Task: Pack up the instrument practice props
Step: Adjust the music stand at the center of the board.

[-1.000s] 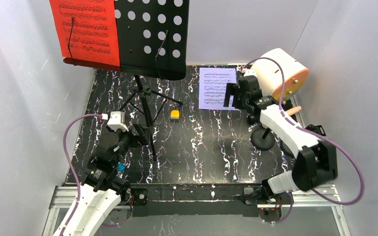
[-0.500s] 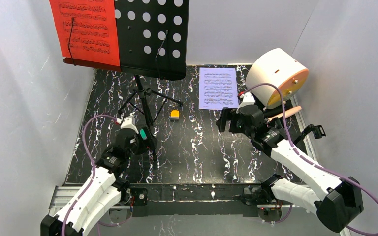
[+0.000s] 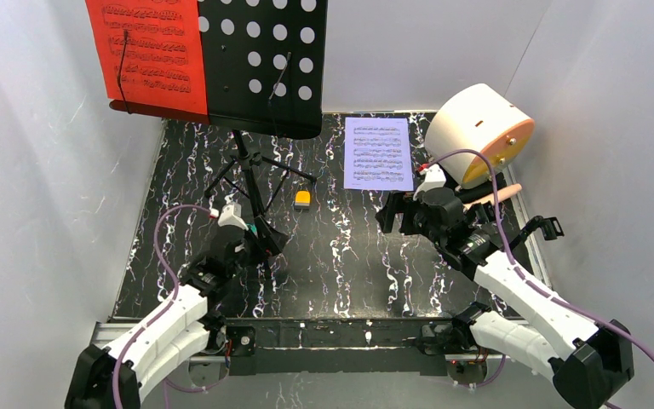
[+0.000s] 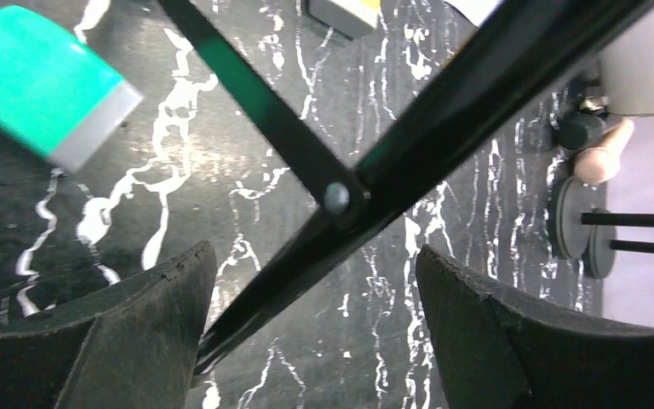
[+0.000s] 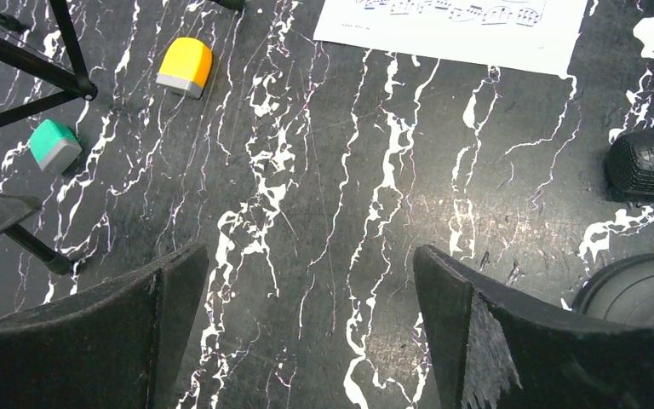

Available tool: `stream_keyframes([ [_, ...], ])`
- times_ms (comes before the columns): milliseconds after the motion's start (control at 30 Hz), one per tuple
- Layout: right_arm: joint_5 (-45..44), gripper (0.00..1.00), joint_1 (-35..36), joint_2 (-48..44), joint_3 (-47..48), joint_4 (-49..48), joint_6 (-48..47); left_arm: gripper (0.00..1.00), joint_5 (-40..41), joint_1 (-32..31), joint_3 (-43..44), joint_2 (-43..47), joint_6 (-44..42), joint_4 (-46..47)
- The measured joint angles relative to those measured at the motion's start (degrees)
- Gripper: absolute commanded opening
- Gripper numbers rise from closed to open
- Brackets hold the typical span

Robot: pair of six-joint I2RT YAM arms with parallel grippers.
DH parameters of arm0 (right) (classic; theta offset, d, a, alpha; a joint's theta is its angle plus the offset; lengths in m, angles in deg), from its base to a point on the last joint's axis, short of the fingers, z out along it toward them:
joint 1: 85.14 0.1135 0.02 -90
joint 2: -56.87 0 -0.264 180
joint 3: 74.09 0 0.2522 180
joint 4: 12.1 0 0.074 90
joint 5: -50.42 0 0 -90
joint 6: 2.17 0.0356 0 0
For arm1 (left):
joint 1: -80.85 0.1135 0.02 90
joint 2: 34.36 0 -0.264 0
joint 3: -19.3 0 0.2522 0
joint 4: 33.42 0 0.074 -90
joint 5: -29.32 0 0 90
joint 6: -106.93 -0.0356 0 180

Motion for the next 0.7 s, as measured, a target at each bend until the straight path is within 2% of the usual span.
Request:
stream_keyframes([
  [200, -0.04, 0.99, 0.0, -1.73, -0.11, 0.0, -0.5, 0.84, 3.91, -5.68, -0.61, -5.51, 4.13, 8.17],
  [400, -0.44, 0.99, 0.0, -2.47, -0.11, 0.07, -1.42, 0.84, 8.24, -12.9, 0.24, -15.23, 6.69, 16.76],
  [700, -0.9, 0.99, 0.15, -3.15, -0.11, 0.35, -2.38, 0.86, 11.93, -20.55, 10.82, -35.67, 7.52, 28.98],
])
